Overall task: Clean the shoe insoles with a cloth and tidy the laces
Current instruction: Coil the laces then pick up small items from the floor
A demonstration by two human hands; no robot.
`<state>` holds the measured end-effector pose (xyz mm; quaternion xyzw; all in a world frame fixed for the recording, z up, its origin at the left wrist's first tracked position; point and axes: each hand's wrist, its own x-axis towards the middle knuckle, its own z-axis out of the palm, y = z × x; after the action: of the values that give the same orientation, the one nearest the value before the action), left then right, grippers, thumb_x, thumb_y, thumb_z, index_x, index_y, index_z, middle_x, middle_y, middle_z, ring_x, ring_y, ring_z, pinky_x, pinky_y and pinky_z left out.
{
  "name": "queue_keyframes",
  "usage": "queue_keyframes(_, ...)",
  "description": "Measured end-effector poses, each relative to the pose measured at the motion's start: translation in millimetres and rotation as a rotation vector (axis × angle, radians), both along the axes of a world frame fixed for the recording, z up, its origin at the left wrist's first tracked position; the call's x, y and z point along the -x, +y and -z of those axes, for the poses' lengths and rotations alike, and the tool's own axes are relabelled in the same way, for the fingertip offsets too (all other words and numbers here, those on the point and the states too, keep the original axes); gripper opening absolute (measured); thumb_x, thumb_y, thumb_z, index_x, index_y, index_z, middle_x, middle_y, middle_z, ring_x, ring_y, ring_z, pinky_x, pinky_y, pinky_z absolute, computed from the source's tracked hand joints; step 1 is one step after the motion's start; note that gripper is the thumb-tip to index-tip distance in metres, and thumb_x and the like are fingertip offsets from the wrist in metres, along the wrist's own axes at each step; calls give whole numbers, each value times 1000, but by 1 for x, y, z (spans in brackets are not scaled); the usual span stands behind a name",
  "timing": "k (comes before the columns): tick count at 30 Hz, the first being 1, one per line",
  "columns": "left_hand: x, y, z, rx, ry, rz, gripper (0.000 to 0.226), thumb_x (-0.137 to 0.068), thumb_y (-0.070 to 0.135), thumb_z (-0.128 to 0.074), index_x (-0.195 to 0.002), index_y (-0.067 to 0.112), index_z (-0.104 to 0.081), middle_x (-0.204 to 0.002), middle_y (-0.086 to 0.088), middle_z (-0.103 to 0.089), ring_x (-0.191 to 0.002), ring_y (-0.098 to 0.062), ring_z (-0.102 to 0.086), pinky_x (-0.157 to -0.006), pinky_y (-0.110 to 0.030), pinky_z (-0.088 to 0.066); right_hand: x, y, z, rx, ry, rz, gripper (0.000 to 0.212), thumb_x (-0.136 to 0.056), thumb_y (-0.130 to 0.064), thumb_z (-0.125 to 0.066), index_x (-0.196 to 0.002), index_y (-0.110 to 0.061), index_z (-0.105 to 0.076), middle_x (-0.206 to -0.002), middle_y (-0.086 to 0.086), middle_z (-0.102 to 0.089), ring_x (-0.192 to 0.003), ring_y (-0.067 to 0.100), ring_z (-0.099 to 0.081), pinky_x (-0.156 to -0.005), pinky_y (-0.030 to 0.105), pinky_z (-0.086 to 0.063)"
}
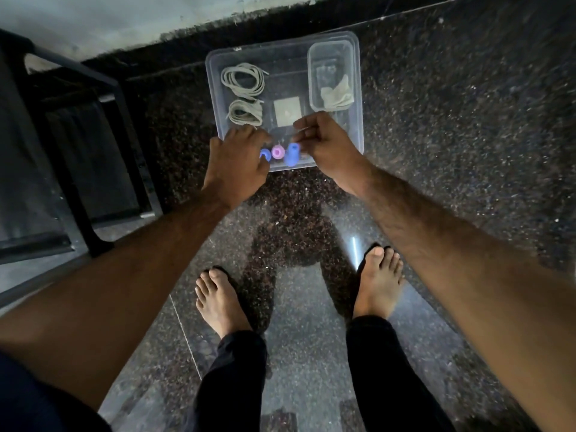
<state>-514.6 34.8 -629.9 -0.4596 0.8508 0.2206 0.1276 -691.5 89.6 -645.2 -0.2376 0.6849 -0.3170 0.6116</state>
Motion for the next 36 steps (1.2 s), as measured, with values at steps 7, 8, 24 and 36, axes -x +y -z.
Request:
queue_keyframes(7, 6, 8, 11, 40, 70, -51, 42, -87, 20, -63, -128, 18, -54, -124, -7, -53, -114, -31, -53, -88, -48, -39, -8, -10, 11, -12, 218, 36, 35, -81, 10, -45, -86, -20, -62, -93, 0, -69, -94, 18, -64, -94, 41, -54)
queue_keyframes(8, 7, 9, 13, 38, 92, -60, 42, -87, 18, -62, -128, 18, -54, -124, -7, -53, -113, -31, -54, -88, -47, -40, -8, -10, 10, 2, 254, 14, 32, -84, 9, -47, -92, -15, -65, -97, 1, -70, -96, 17, -64, -92, 35, -53)
queue_keyframes(24, -8, -3, 31, -30, 214, -203, 55, -83, 12, -70, -134, 13, -48, -124, -11, -63, -115, -34, -61, -96, -54, -48, -30, -41, 16, 139, 777, -855, 41, -93, -34, -65, -128, -14, -64, -129, 13, -57, -124, 36, -49, -96, 43, -45)
queue_keyframes(36, -20, -6, 31, -37, 353, -212, 47, -82, 0, -63, -128, 9, -55, -114, -13, -65, -102, -32, -64, -88, -48, -53, -33, -42, 25, 135, 737, -814, 33, -83, -30, -74, -113, -23, -64, -119, 0, -69, -121, 28, -51, -97, 40, -36)
